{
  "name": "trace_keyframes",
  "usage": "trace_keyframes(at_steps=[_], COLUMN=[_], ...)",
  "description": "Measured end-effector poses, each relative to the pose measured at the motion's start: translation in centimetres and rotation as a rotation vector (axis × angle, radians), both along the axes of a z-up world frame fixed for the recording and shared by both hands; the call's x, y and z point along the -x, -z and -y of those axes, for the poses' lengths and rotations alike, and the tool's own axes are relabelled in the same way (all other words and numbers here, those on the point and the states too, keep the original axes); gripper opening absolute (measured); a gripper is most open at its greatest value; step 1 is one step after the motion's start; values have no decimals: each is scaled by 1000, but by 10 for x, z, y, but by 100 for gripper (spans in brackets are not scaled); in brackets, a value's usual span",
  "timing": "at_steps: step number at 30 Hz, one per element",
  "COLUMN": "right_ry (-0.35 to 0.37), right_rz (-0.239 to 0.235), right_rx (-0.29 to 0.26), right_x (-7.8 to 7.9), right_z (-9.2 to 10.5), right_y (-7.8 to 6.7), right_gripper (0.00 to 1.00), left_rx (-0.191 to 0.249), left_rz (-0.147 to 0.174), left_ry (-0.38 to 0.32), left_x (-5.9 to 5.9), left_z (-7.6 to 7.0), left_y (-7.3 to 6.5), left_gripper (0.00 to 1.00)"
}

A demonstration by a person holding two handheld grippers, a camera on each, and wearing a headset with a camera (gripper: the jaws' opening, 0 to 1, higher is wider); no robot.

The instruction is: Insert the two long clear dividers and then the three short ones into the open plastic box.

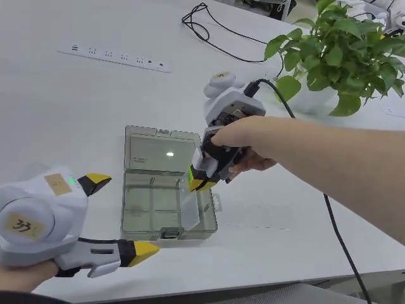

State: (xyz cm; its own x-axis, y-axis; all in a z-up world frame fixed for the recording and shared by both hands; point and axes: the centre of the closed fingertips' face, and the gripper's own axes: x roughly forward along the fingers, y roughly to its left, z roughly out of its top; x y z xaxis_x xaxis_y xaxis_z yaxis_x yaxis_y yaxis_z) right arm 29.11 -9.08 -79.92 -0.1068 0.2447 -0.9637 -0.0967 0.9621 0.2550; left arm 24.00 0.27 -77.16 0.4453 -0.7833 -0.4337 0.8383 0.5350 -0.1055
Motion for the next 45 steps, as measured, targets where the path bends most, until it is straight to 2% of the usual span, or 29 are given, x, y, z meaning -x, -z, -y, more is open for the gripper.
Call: trace_keyframes(at_steps=[6,14,23,27,36,40,45], right_ry=[-10,-5,-9,-13,-16,-36,-51], right_rz=[2,1,0,-3,1,9,22], right_rx=[6,7,6,6,8,19,28], right_x=[12,6,18,8,10,0,10], right_z=[-4,0,-6,-4,-6,-5,-11], right_y=[-6,-3,-9,-3,-3,4,4], right_gripper=[2,2,2,2,2,2,2], left_rx=[-2,-1,1,4,2,2,6], left_rz=[-2,-5,-12,-14,-18,-19,-18], left_ry=[2,2,-3,-6,-12,-12,-16], left_x=[1,1,1,1,0,0,-2], left_z=[2,3,2,1,-1,-1,-1], left_y=[1,2,3,3,5,6,4], left_gripper=[86,86,85,85,84,84,84])
